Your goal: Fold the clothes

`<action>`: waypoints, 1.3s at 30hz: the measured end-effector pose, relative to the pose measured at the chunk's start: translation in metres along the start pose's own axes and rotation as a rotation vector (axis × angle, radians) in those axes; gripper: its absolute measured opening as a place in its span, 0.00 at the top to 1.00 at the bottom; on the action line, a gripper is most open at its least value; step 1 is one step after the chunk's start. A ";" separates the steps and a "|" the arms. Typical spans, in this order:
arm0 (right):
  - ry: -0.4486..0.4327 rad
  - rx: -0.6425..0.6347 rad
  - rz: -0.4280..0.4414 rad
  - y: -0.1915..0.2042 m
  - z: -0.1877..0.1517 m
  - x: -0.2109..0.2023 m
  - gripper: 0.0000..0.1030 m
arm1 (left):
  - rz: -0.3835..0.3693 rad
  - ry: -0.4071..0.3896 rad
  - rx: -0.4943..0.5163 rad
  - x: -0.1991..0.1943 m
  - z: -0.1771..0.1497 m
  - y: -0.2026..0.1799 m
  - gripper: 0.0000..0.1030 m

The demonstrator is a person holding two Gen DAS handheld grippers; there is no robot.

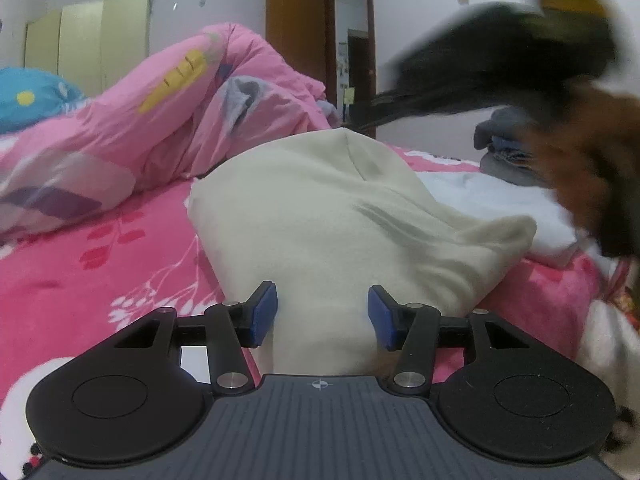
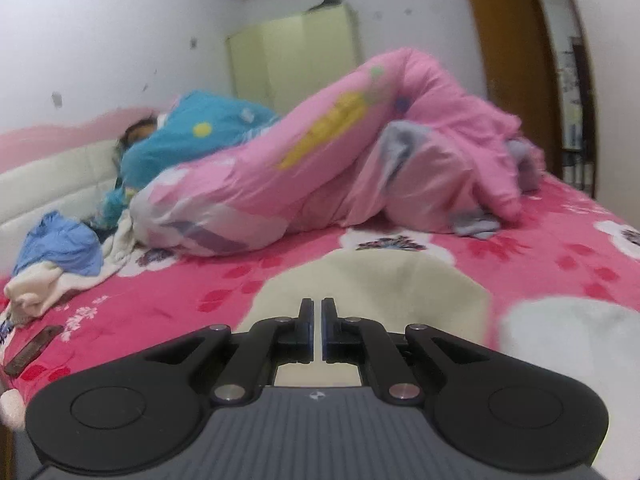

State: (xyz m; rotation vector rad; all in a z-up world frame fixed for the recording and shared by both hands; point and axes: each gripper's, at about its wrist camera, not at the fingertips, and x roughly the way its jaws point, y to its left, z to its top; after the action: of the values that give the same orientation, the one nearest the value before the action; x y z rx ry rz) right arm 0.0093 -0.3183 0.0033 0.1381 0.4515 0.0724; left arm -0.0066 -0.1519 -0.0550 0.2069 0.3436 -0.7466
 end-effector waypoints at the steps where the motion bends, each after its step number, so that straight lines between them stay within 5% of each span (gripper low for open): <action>1: 0.060 -0.009 -0.020 -0.007 -0.010 0.024 0.98 | -0.004 -0.008 0.000 -0.001 -0.002 0.001 0.50; 4: 0.184 0.005 -0.045 -0.029 -0.035 0.080 1.00 | -0.019 -0.021 -0.011 -0.001 -0.006 0.004 0.49; 7: 0.251 0.078 -0.043 -0.033 -0.008 0.076 1.00 | -0.026 -0.034 -0.018 -0.002 -0.010 0.005 0.49; 9: 0.234 -0.008 -0.058 -0.015 0.016 0.068 0.96 | -0.031 -0.042 -0.027 -0.003 -0.012 0.006 0.49; 11: 0.183 -0.055 0.017 0.006 0.039 0.063 0.96 | -0.035 -0.046 -0.035 -0.004 -0.012 0.006 0.49; 19: 0.303 -0.072 0.111 0.005 0.006 0.171 1.00 | -0.037 -0.053 -0.051 -0.006 -0.014 0.007 0.48; 24: 0.328 -0.178 0.079 0.024 0.027 0.165 0.98 | -0.040 -0.058 -0.059 -0.008 -0.015 0.008 0.48; 39: 0.230 -0.176 0.105 0.008 0.059 0.132 1.00 | -0.045 -0.052 -0.062 -0.010 -0.016 0.009 0.39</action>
State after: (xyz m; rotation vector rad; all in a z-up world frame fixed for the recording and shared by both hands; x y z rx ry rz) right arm 0.1533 -0.3040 -0.0001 -0.0206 0.6646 0.2325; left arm -0.0115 -0.1344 -0.0652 0.1215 0.3220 -0.7832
